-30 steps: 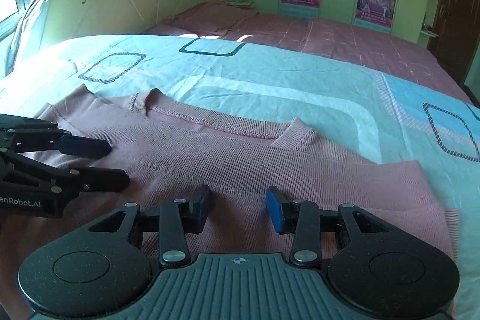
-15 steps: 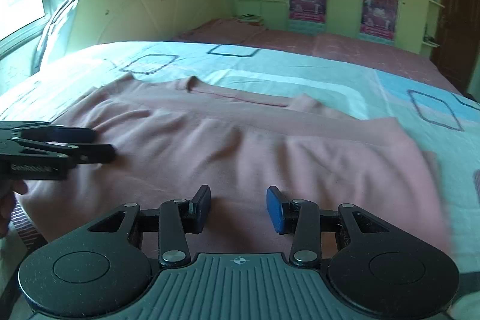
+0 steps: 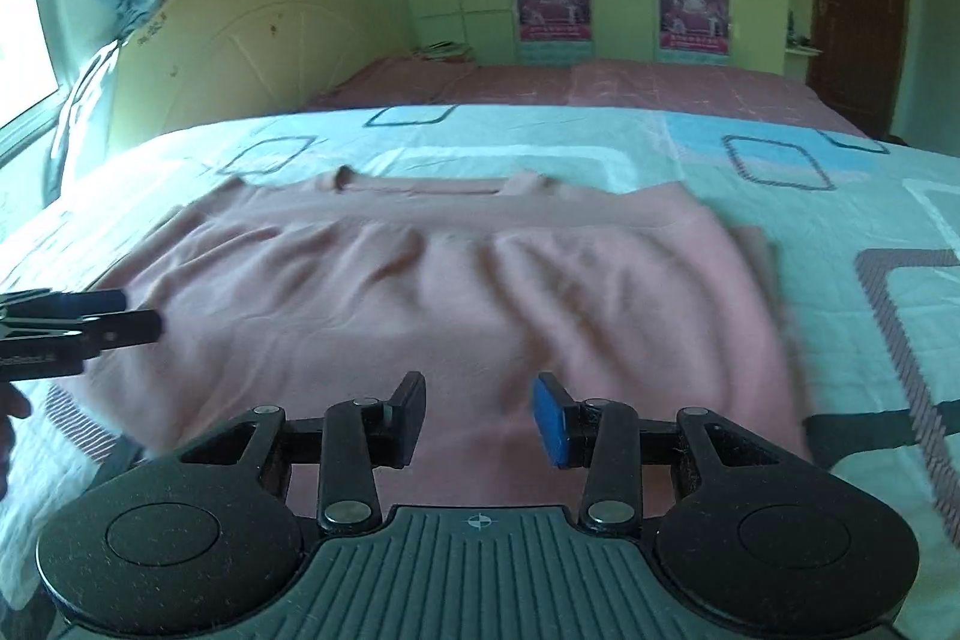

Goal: Fold small clothes

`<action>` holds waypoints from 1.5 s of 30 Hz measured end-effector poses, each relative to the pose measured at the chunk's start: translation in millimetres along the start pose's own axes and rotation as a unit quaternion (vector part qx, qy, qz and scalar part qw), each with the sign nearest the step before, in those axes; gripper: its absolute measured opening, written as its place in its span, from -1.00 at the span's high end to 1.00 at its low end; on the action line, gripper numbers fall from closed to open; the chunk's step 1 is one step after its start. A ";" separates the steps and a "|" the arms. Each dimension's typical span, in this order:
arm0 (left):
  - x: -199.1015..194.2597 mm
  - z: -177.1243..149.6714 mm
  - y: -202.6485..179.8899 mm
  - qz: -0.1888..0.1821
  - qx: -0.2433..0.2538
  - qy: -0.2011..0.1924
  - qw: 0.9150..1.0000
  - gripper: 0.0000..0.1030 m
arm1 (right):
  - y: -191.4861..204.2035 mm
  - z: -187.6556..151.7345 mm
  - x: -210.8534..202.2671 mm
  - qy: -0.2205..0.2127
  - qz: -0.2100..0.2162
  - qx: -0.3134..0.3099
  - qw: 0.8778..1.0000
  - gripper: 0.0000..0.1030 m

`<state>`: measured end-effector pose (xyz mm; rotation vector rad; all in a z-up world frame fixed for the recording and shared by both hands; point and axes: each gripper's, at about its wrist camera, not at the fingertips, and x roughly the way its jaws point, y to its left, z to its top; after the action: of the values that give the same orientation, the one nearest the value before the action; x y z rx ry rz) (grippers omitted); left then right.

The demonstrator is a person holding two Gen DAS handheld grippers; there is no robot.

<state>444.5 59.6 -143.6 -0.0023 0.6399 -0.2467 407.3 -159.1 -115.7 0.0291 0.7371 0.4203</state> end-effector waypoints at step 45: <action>-67.2 -42.6 73.4 0.109 -0.083 0.023 0.990 -0.31 | -64.9 -40.9 -57.3 0.024 -0.116 0.054 0.991 0.55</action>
<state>384.0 149.3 -143.9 -0.0858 0.7001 0.0175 366.0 -245.3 -120.3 0.0342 0.7991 0.1587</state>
